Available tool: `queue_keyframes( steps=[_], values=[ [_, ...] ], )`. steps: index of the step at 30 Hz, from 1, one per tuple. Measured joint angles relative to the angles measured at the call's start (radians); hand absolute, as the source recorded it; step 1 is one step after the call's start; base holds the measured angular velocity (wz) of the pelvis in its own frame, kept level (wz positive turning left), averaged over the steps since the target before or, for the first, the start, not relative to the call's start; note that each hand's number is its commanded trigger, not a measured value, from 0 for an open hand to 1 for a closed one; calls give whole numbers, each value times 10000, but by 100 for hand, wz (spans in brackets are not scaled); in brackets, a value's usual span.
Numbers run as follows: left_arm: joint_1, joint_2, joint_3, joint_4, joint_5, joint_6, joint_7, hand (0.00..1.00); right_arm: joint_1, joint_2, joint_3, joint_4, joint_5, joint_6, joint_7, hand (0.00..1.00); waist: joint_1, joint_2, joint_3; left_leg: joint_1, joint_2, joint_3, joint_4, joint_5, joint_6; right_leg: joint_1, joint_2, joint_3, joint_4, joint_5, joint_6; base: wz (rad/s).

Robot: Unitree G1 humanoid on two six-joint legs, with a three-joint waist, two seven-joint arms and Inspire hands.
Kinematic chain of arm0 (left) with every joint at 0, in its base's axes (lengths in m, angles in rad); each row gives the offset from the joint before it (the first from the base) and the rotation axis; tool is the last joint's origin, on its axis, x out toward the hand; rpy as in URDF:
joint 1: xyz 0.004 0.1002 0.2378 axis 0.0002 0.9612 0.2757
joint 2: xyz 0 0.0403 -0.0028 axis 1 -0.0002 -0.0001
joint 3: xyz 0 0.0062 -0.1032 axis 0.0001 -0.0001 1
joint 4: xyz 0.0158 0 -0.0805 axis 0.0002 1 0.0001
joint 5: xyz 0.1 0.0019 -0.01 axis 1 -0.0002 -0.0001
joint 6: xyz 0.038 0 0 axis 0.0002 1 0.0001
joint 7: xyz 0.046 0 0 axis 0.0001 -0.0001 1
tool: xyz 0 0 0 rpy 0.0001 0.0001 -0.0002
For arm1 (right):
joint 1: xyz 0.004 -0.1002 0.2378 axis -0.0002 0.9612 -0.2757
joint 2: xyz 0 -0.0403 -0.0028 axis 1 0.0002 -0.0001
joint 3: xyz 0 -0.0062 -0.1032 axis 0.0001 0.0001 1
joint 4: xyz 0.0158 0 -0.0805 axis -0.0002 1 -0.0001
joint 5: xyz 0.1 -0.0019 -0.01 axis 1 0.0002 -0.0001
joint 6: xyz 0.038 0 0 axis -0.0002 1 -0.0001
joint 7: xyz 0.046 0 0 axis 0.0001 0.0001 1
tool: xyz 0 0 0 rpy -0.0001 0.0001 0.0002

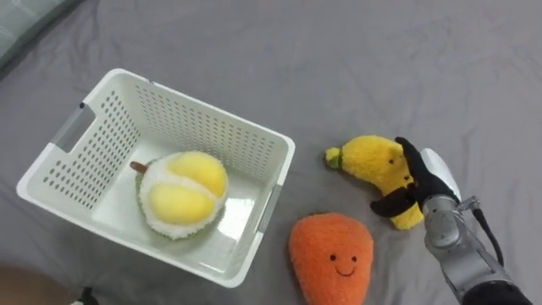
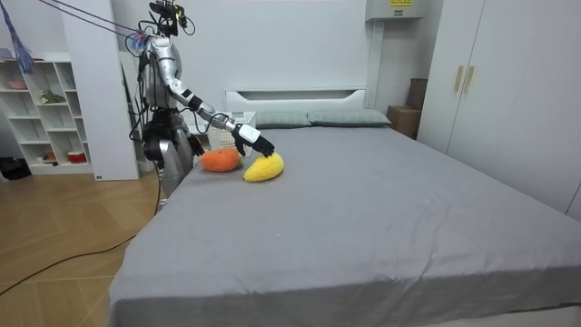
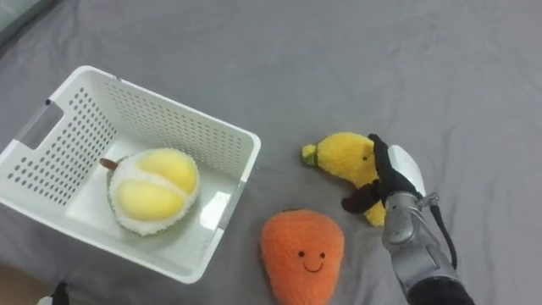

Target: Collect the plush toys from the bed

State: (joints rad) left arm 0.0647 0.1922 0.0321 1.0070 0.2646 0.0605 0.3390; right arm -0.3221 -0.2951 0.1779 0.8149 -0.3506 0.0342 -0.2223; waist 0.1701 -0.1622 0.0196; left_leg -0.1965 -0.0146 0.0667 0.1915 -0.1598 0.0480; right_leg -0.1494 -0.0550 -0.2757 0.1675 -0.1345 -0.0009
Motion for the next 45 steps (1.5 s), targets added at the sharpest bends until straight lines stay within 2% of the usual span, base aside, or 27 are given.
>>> queue_keyframes(
  steps=[2,5,8,18,23,32,33,34,35,36,40,45],
  values=[
    [-71,0,-107,148,-2,-2,0,0,-244,0,0,612,9,-23,-203,0,27,22,60,-102,-10,-127,38,16,-7,-41,4,-42,-9,3,-4,16],
    [-79,4,-192,335,-4,11,0,0,-431,-6,17,977,92,-41,-446,0,32,57,86,-258,-10,-178,85,18,-9,-148,5,-151,-15,5,-9,8],
    [-129,7,-231,348,9,33,-10,0,-533,-56,73,1256,247,-119,-685,0,40,58,87,-476,-14,-273,146,34,-17,-297,-4,-297,-7,12,-18,11],
    [-184,14,-288,345,9,45,-164,0,-817,-236,165,2135,265,-146,-1123,0,256,73,93,-652,-62,-459,141,87,-13,-442,-35,-361,-7,14,-22,3],
    [-367,157,-926,344,-13,31,-150,0,-1368,-519,747,3180,-69,-160,-1501,0,294,113,123,-778,-141,-580,144,179,10,-496,-99,-566,-4,14,-20,10],
    [-414,222,-1346,340,-375,-1,74,0,-1545,-593,865,3310,-110,-108,-1922,0,324,203,192,-1164,-171,-734,148,329,-2,-819,-122,-734,32,43,-55,6],
    [-411,211,-1351,340,-375,-1,71,0,-1571,-594,865,3372,-110,-107,-1935,53,326,213,198,-1188,-173,-748,148,339,-5,-831,-122,-757,31,44,-57,9],
    [-412,203,-1354,322,-375,6,70,0,-1653,-599,864,3508,-107,-84,-1943,64,360,217,199,-1254,-170,-774,148,354,-14,-885,-122,-783,37,48,-64,6],
    [-416,201,-1357,317,-375,10,66,0,-1754,-613,864,3518,-112,-1,-1954,85,388,226,206,-1325,-168,-784,148,376,-21,-961,-124,-798,42,56,-76,3],
    [-417,196,-1358,318,-382,11,64,0,-1809,-619,861,3531,-115,33,-1964,100,395,244,219,-1338,-168,-793,148,381,-23,-971,-130,-828,42,59,-81,0],
    [-415,189,-1563,332,-586,46,35,0,-2066,-744,845,3724,-119,109,-2152,100,526,360,284,-1384,-175,-843,153,389,-25,-990,-131,-870,38,59,-81,4],
    [-418,190,-1497,287,-534,73,-66,0,-2123,-1357,713,3772,-167,96,-2328,100,647,429,282,-1732,-182,-940,297,389,-25,-1225,-134,-989,45,75,-98,6]
  ],
)
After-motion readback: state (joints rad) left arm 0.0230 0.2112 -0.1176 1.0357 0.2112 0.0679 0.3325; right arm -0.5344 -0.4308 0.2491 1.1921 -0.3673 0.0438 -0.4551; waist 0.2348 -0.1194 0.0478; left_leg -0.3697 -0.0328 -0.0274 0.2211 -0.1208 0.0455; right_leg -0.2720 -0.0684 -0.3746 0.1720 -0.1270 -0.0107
